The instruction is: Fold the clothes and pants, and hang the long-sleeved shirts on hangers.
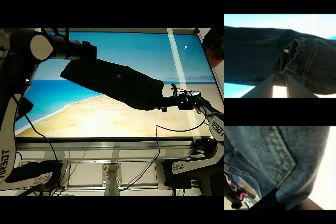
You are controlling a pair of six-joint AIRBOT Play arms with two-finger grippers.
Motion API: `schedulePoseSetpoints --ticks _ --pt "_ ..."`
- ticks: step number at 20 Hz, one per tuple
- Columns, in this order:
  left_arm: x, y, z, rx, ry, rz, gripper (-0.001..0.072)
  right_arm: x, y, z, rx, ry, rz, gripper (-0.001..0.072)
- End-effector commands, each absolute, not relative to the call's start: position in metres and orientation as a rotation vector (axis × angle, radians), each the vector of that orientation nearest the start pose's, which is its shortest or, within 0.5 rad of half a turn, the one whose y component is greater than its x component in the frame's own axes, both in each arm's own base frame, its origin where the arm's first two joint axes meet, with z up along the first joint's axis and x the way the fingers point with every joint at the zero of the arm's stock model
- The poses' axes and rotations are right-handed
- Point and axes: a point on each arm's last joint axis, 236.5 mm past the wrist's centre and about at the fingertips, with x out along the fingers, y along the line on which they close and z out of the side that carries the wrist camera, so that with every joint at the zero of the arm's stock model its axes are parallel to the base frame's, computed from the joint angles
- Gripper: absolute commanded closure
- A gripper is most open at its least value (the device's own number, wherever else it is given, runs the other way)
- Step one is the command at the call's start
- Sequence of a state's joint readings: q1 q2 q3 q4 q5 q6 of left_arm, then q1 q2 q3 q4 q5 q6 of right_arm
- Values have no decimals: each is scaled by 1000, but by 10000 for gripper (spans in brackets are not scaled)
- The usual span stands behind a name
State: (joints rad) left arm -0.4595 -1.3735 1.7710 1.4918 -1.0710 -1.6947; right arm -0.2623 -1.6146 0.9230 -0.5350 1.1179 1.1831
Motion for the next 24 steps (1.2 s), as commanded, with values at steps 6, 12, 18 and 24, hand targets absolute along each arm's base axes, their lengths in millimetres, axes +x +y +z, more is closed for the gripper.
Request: schedulePoseSetpoints --ticks 6,12,18,24 --pt "463 -273 137 -34 904 -505 695 303 84 -42 735 1574 439 684" --pt "458 -327 49 -37 1058 -585 695 274 52 22 481 1446 305 684" --pt "409 -400 -5 19 1149 -723 695 253 57 79 419 1294 306 684" --pt "368 -453 -34 7 1195 -816 696 271 56 142 358 1153 324 684"
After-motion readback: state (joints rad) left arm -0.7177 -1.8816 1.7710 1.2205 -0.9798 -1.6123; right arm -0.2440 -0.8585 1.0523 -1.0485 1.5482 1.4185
